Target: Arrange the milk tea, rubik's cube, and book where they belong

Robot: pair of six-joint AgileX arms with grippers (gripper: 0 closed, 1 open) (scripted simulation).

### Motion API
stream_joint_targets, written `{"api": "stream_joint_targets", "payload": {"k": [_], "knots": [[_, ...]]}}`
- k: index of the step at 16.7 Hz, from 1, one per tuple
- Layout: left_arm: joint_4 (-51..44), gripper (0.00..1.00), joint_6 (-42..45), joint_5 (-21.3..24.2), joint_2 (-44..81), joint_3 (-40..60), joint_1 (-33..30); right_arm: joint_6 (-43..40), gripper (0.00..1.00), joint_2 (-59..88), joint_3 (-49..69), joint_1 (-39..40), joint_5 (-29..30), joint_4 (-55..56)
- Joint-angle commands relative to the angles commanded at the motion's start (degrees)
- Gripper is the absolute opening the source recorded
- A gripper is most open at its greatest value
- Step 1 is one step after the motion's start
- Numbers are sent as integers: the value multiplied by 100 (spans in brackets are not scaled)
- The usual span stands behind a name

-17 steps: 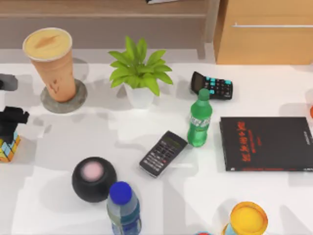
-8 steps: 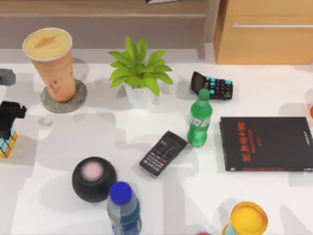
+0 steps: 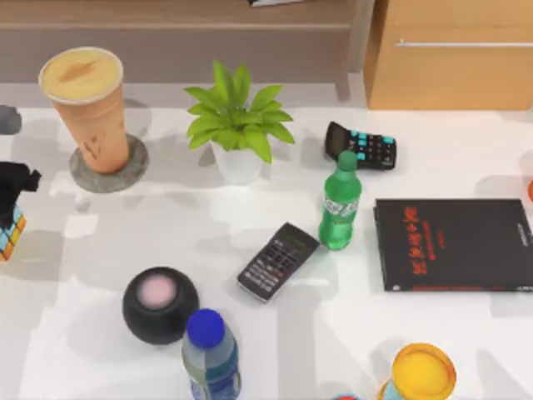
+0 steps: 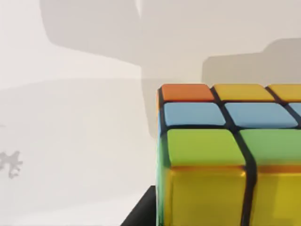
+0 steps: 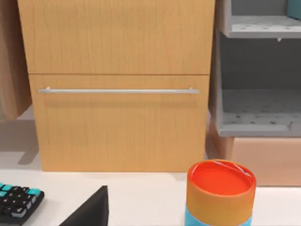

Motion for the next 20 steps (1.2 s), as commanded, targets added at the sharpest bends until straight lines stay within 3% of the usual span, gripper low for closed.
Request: {"api": "stream_joint_targets", "payload": {"k": [4, 8, 16, 20], "knots": [[296, 0, -65, 87, -611, 323, -53, 0, 100, 0, 0, 0, 0, 0], [1217, 0, -278, 191, -1454, 715, -158, 0, 100, 0, 0, 0, 0, 0], [4976, 0, -1076, 216, -2308, 678, -480, 0, 100, 0, 0, 0, 0, 0], [6187, 0, -1420, 160, -2244, 384, -611, 0, 100, 0, 0, 0, 0, 0]]}}
